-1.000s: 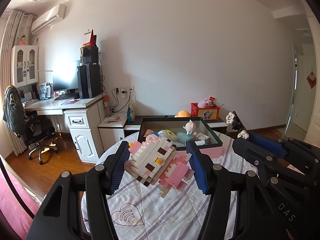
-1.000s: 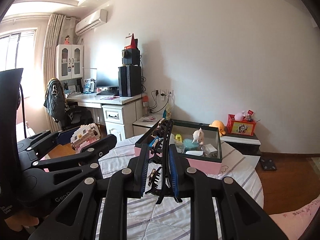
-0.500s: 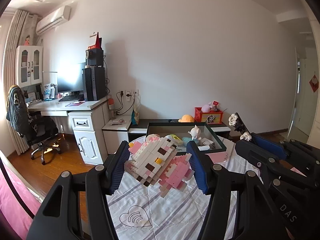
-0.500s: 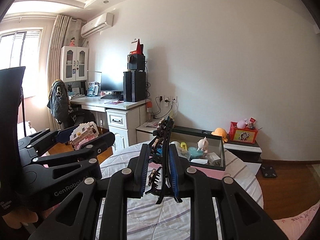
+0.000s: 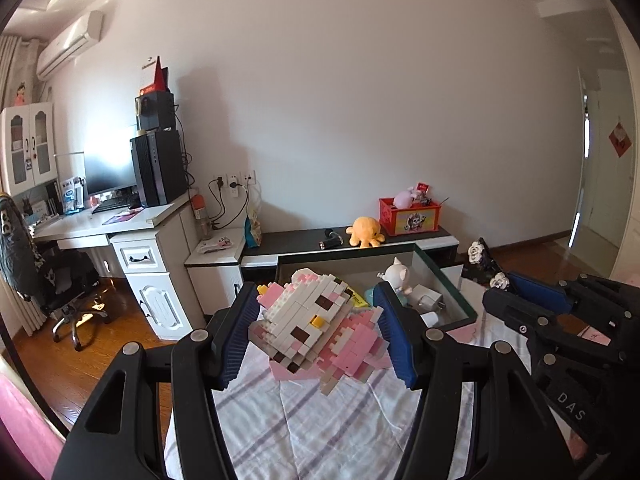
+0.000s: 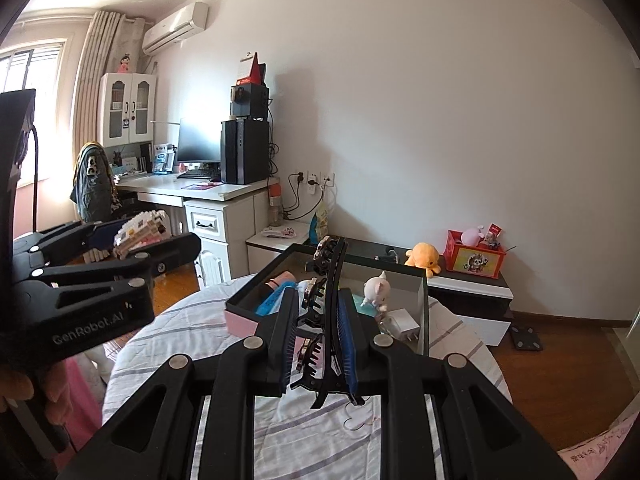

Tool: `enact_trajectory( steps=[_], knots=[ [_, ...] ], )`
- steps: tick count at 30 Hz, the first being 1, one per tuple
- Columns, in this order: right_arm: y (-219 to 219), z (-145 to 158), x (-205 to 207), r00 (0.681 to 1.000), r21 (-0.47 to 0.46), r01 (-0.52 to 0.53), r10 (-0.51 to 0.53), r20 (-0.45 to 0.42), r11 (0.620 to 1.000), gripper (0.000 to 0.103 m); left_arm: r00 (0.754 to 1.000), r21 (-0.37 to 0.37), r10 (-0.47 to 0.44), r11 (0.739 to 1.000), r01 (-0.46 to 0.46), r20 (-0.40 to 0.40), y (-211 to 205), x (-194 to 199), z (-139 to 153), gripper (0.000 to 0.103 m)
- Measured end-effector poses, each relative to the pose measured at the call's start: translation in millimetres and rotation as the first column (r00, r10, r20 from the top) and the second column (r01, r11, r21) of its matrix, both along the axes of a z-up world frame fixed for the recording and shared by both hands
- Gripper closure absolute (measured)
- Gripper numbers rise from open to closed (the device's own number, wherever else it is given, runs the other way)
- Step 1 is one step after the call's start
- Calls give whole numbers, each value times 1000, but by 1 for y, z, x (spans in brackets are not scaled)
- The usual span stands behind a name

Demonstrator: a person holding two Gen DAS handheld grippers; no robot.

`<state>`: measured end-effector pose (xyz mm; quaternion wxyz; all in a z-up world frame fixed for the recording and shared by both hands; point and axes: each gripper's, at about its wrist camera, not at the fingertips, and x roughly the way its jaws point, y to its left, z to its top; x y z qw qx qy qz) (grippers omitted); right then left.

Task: Organize rigid objects
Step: 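Lift the hair clip and block figure and carry both over the pink box, then lower both items into the pink box and open both tools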

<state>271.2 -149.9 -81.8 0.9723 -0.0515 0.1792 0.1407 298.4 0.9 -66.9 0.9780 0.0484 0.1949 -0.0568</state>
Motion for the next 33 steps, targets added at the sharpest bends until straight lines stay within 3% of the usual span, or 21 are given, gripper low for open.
enact_trajectory(
  steps=[4, 11, 16, 27, 33],
  knots=[
    [-10, -15, 60, 998, -17, 15, -16, -65, 1000, 83, 993, -24, -55, 998, 53, -109, -6, 74, -18, 43],
    [-14, -50, 149, 977, -18, -9, 5, -215, 1000, 83, 968, -7, -21, 1000, 20, -250, -11, 165, -64, 43],
    [-2, -68, 183, 961, -41, -44, 31, -276, 998, 83, 958, 35, 16, 999, -6, -287, -14, 198, -88, 43],
    [16, -82, 223, 937, -99, -57, 19, -348, 993, 83, 949, 88, 43, 996, -16, -312, -14, 232, -100, 43],
    [22, -86, 233, 930, -117, -45, -1, -366, 992, 82, 931, 127, 64, 992, -19, -360, -17, 247, -111, 42]
  ],
)
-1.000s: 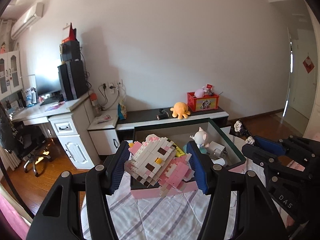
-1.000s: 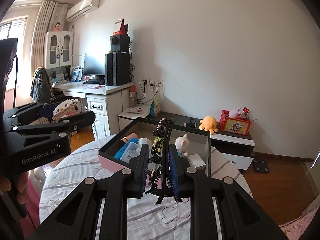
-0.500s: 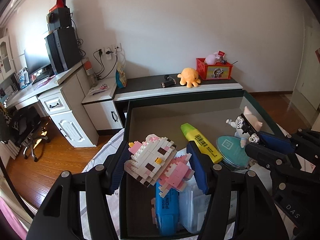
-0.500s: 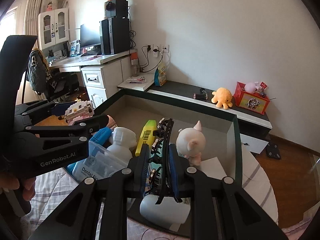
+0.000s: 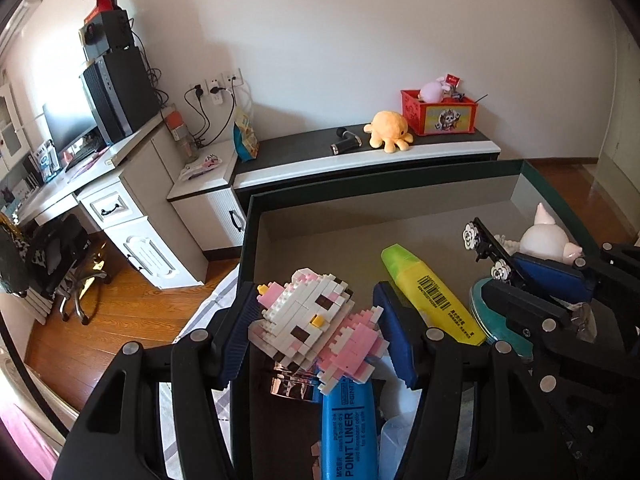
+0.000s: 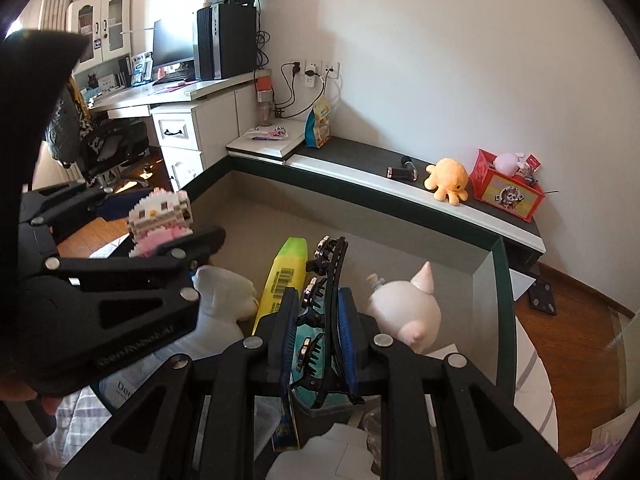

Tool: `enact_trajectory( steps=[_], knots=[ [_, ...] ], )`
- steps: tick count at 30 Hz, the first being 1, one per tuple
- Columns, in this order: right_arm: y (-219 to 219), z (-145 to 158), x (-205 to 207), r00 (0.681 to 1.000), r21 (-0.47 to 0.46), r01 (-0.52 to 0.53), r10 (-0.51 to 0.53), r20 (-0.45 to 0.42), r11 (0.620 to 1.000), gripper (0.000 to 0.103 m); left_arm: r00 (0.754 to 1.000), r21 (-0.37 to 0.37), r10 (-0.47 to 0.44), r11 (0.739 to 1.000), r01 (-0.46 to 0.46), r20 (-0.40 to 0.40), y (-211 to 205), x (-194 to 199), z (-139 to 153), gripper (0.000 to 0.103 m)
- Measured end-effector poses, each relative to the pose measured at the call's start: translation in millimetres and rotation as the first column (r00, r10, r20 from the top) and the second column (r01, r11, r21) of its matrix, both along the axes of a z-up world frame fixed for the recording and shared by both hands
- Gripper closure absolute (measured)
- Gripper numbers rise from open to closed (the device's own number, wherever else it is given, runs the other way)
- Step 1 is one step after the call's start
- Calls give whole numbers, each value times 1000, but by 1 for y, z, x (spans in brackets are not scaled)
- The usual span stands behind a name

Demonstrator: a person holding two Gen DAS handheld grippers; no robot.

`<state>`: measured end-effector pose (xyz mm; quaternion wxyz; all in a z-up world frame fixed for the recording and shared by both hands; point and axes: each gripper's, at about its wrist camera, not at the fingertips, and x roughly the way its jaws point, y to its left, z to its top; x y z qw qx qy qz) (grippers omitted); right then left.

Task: Organize rigid objects
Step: 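Lower both items into the pink box and open both tools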

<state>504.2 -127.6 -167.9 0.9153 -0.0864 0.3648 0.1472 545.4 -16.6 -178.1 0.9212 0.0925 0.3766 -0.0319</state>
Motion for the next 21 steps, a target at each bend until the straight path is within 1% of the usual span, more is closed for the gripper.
enact_trajectory(
  steps=[1, 3, 4, 5, 7, 8, 9, 10, 11, 13, 15, 18, 19, 21],
  knots=[
    [0, -1, 2, 1000, 4, 3, -3, -4, 1000, 82, 1000, 5, 7, 1000, -7, 7, 0, 0, 0, 42],
    [1, -2, 4, 1000, 13, 4, -4, -8, 1000, 82, 1000, 14, 15, 1000, -15, 4, 1, 0, 0, 38],
    [0, -4, 5, 1000, 19, 6, -6, -14, 1000, 82, 1000, 14, 22, 1000, -22, 4, 1, 0, 1, 28],
    [-1, -4, 5, 1000, 30, 8, -8, -15, 1000, 78, 999, 15, 33, 999, -33, 5, 3, 0, 2, 20],
    [-4, -2, 4, 1000, 50, 15, -15, -12, 999, 67, 998, 12, 56, 998, -57, 32, 7, -4, 6, 15],
    [-6, 0, 3, 1000, 50, 30, -30, -4, 998, 59, 998, 1, 61, 998, -61, 34, 9, -6, 8, 11],
    [-8, 2, 2, 999, 55, 42, -43, 5, 998, 55, 997, -9, 67, 998, -66, 34, 13, -8, 10, 9],
    [-11, 5, -1, 999, 69, 52, -52, 10, 996, 45, 996, -16, 78, 997, -77, 37, 16, -12, 13, 4],
    [-13, 7, -4, 998, 78, 61, -62, 11, 995, 31, 995, -19, 85, 996, -85, 42, 18, -16, 16, 0],
    [-18, 16, -13, 996, 91, 83, -86, 31, 992, 19, 994, -29, 82, 996, -80, 67, 22, -28, 24, 0],
    [-20, 26, -24, 994, 109, 83, -89, 57, 991, 19, 992, -48, 71, 997, -67, 102, 25, -44, 35, 0],
    [-23, 43, -50, 987, 117, 113, -125, 104, 987, 17, 983, -85, 70, 995, -56, 171, 30, -79, 54, 0],
    [-24, 49, -62, 984, 126, 114, -129, 121, 985, 14, 980, -100, 70, 994, -51, 189, 33, -90, 61, 0],
    [-25, 59, -84, 979, 146, 118, -140, 149, 982, 4, 972, -126, 74, 991, -46, 224, 37, -114, 72, 0]
  ],
)
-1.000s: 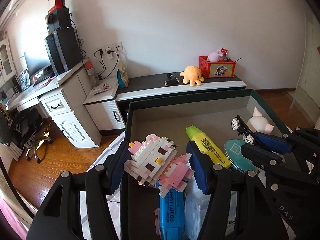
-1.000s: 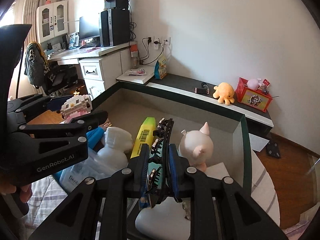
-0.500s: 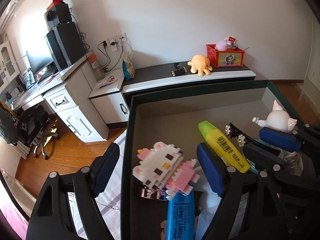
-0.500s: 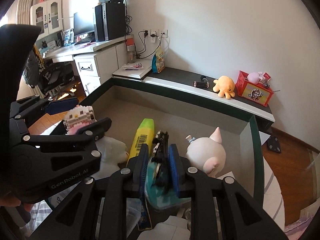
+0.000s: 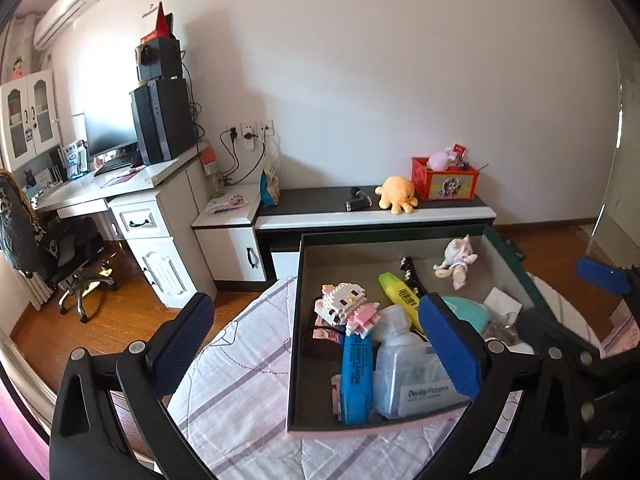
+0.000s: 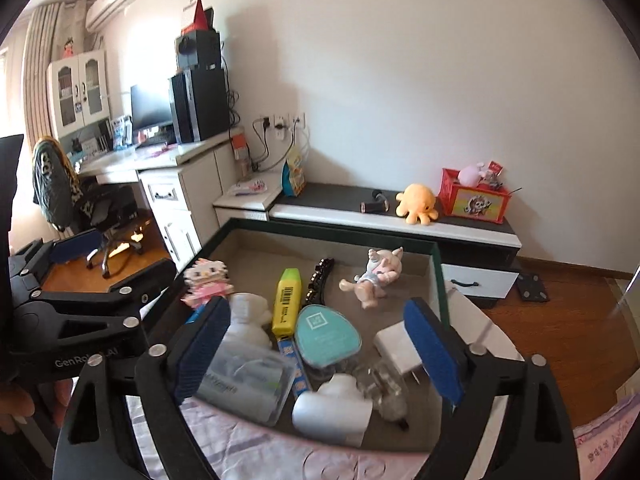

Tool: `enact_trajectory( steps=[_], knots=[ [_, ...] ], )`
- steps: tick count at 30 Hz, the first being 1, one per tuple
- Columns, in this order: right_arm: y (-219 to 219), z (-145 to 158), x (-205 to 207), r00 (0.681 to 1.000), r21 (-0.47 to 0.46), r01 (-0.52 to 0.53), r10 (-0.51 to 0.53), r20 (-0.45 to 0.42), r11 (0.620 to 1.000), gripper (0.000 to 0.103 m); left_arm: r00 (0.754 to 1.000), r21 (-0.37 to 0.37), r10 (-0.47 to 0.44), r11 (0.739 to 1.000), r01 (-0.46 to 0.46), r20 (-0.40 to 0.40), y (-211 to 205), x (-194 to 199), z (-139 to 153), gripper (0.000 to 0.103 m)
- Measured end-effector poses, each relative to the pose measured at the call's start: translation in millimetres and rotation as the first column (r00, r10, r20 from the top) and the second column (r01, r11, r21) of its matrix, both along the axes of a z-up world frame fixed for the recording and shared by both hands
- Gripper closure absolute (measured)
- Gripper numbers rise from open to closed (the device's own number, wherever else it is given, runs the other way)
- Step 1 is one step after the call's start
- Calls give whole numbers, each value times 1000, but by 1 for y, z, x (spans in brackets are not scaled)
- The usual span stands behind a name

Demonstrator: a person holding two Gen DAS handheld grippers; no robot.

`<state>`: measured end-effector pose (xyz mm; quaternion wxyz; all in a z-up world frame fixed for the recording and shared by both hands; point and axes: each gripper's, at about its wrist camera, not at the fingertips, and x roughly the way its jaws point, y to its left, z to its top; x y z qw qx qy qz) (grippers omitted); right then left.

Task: Organize rigid objects
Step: 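Lower both items into the pink box and open both tools, then withdraw both tools from the box back over the bed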

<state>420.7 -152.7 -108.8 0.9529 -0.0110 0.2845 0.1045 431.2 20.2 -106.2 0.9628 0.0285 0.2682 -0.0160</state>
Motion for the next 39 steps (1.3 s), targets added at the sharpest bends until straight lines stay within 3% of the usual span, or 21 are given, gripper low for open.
enact_trajectory(
  steps=[1, 9, 14, 23, 30, 39],
  knots=[
    [0, 6, -15, 1000, 4, -1, 1, 22, 1000, 0, 1000, -7, -1, 1000, 1, 24, 2, -15, 6, 0],
    [5, 44, -122, 984, -21, 55, -51, 173, 998, 0, 990, -64, -19, 998, 28, 140, 7, -123, 39, 0],
    [0, 58, -181, 971, 16, 57, -59, 231, 998, 0, 977, -18, -17, 1000, 21, 211, 3, -188, 49, 0],
    [1, 81, -272, 950, 42, 58, -68, 306, 997, 0, 950, -42, -4, 999, 17, 312, 6, -281, 74, 0],
    [4, 99, -321, 930, 35, 70, -78, 358, 997, 0, 922, -31, 31, 999, -21, 387, 4, -333, 90, 0],
    [7, 112, -364, 907, 20, 93, -93, 411, 995, 0, 906, -34, 35, 999, -22, 422, 3, -372, 104, 0]
  ],
)
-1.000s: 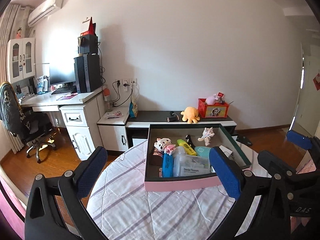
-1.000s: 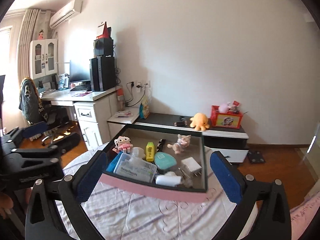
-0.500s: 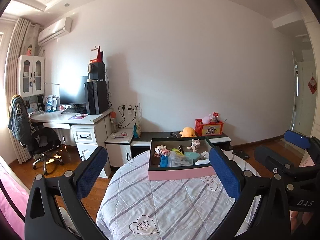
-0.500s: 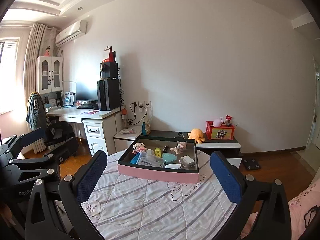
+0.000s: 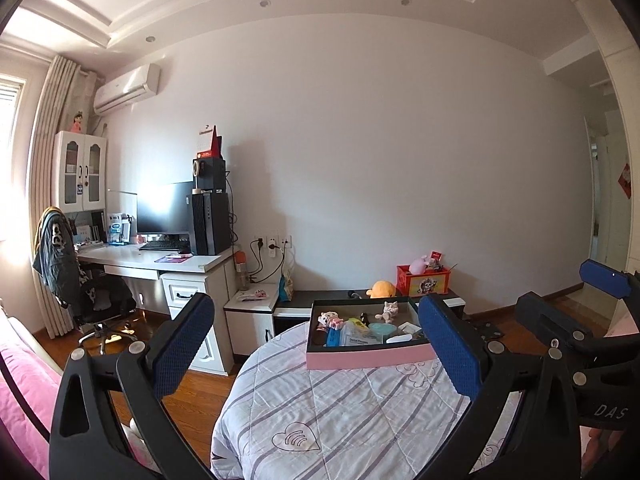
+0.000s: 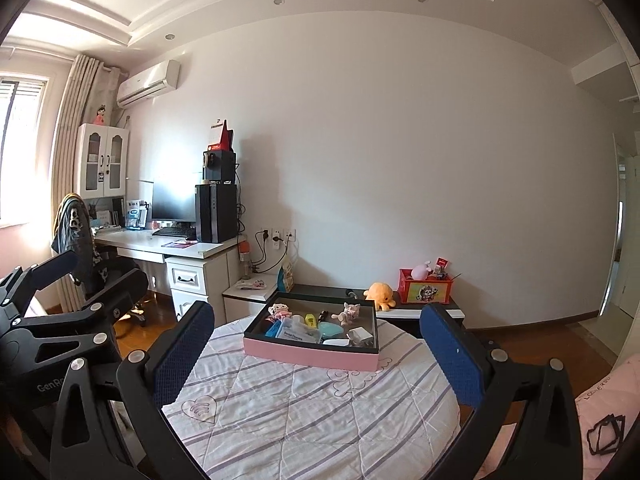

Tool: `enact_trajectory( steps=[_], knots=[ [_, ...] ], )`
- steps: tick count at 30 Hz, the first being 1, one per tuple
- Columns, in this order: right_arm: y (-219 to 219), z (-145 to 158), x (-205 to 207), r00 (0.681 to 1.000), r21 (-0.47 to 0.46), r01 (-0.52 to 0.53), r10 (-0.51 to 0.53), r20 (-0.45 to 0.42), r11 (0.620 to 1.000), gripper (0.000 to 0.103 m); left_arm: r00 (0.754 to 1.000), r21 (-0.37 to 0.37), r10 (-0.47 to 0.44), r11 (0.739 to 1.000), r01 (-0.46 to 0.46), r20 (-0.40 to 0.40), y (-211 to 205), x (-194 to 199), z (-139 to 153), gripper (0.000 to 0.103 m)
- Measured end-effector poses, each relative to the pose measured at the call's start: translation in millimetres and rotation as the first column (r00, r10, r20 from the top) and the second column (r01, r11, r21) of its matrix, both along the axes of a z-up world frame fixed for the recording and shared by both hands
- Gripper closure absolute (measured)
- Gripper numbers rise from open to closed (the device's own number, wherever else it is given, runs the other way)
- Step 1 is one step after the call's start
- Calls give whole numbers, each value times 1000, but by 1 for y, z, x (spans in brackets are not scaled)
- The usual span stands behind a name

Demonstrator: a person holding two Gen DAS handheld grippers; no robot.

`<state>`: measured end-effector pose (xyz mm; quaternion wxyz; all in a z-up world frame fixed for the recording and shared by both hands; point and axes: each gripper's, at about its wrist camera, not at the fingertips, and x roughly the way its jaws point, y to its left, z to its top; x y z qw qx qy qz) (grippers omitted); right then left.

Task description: Organize rigid objects

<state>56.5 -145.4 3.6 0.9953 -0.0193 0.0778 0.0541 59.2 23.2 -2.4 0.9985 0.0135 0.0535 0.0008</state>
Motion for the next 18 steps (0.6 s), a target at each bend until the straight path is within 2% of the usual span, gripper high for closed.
enact_trajectory(
  steps=[18],
  knots=[
    [4, 10, -22, 993, -2, 93, -93, 69, 996, 0, 1000, 16, -11, 1000, 10, 27, -8, -3, 7, 0]
  ],
)
